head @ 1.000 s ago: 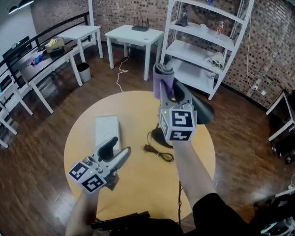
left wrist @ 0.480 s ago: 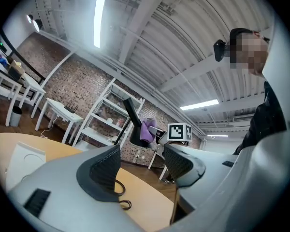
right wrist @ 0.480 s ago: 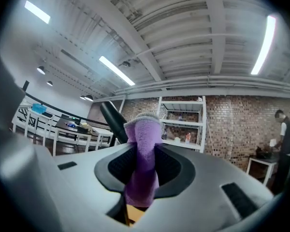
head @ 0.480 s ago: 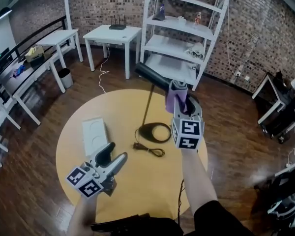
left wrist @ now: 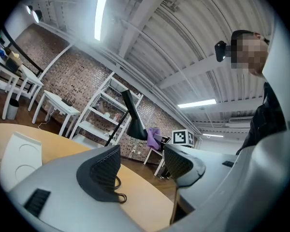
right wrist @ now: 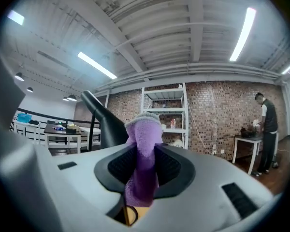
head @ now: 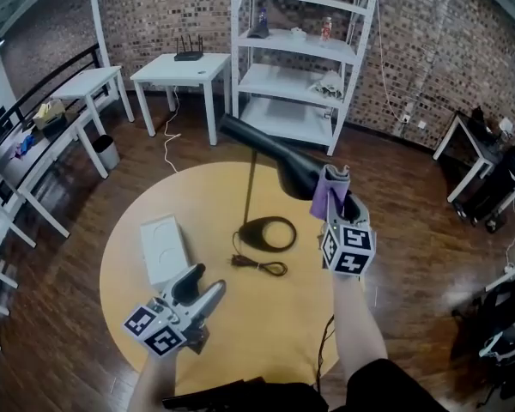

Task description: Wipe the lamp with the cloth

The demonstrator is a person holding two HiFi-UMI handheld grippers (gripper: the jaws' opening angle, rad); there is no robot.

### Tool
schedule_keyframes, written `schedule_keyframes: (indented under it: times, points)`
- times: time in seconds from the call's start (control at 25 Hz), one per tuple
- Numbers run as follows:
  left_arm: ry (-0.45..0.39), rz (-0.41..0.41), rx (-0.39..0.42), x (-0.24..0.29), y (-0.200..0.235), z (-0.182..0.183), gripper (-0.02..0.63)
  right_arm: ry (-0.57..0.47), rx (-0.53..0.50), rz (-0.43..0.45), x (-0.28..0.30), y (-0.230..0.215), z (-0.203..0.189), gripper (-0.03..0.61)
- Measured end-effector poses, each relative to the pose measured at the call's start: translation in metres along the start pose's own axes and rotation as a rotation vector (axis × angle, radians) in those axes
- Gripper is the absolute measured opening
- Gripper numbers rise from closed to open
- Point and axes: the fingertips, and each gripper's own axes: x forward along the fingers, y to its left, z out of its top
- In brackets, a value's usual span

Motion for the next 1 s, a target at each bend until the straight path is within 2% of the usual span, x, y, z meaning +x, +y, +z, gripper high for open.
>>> schedule_keyframes:
  times: [0.08,0.28,0.36,0.48,0.68,1.0]
  points:
    - [-0.006,0.006,-0.005,-0.003,0.003,0.001,0.27,-0.079,-0.047,0.053,-0.005,0.027,0.031,0.094]
    - [-0.025,0.039,0.007,-0.013,0.012,0.009,0.27,-0.25,-0.107,0.293,0.009,0.139,0.097,0.095]
    - [-0.029,0.053,0.009,-0.02,0.013,0.01,0.27,-0.262,-0.123,0.371,0.019,0.182,0.106,0.095]
    - [-0.03,0.07,0.009,-0.034,0.014,0.011,0.27,-0.207,-0.087,0.435,0.038,0.224,0.103,0.095]
    - [-0.032,0.082,-0.003,-0.048,0.017,0.009,0.27,-0.091,0.16,0.461,0.059,0.226,0.084,0.094]
    - [0.002,0.043,-0.031,-0.04,0.018,-0.003,0.27,-0.017,0.309,0.361,0.056,0.168,0.04,0.094]
